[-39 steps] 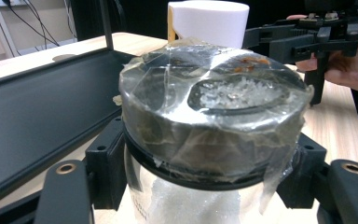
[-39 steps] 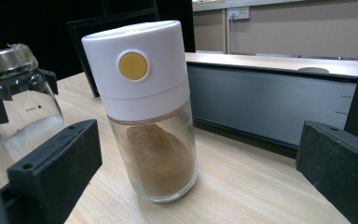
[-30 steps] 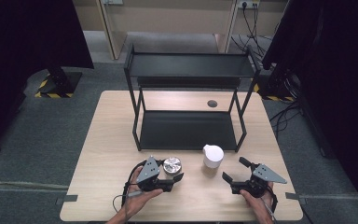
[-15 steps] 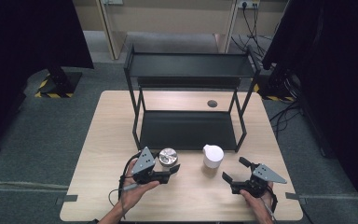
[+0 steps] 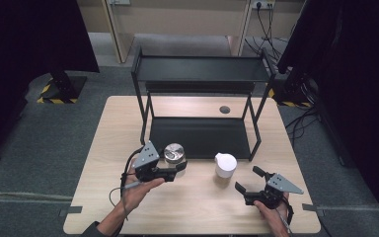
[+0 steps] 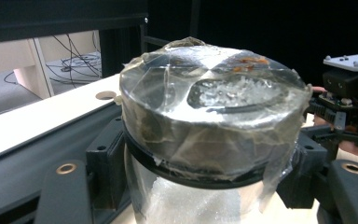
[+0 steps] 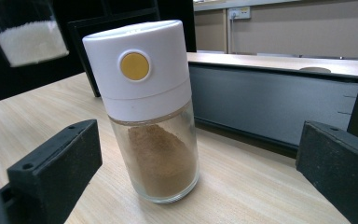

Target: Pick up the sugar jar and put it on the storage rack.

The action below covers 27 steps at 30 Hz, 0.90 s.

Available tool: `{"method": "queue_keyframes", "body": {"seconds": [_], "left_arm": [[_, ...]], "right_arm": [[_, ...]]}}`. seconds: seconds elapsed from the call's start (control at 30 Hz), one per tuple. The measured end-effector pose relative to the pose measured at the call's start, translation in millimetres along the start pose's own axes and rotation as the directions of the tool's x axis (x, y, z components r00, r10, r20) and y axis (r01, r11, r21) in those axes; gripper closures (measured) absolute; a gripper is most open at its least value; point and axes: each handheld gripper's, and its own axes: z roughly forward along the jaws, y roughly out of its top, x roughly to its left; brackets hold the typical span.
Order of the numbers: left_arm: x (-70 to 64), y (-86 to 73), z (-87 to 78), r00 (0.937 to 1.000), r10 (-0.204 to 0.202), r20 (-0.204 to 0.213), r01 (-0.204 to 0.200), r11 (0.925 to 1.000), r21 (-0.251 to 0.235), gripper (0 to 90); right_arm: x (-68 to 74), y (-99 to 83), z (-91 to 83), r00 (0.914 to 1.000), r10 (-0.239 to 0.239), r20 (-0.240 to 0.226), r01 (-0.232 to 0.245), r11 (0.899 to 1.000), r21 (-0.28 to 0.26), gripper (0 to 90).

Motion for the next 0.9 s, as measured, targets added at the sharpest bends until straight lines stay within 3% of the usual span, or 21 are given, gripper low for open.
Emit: {"method": "queue_keyframes", "body": {"seconds": [0.37,0.5,0.9], "left_arm": [[13.8,38.1,-3.7,0.9999,0.005,-0.012,-0.005,1.0000,0.004,31.5],[20.0,53.7,-4.2,0.9999,-0.004,0.009,0.004,1.0000,-0.004,31.5],[22.8,90.7,-3.6,0.9998,0.022,0.004,-0.022,0.9997,0.006,31.5]], "right_arm": [[0.1,-0.1,1.1,1.0000,0.002,-0.002,-0.002,1.000,0.002,0.4],[0.2,-0.1,1.1,1.0000,0.002,-0.002,-0.002,1.000,0.002,0.4],[-0.2,-0.1,0.9,1.0000,-0.002,-0.006,0.002,1.000,0.002,0.4]]}}
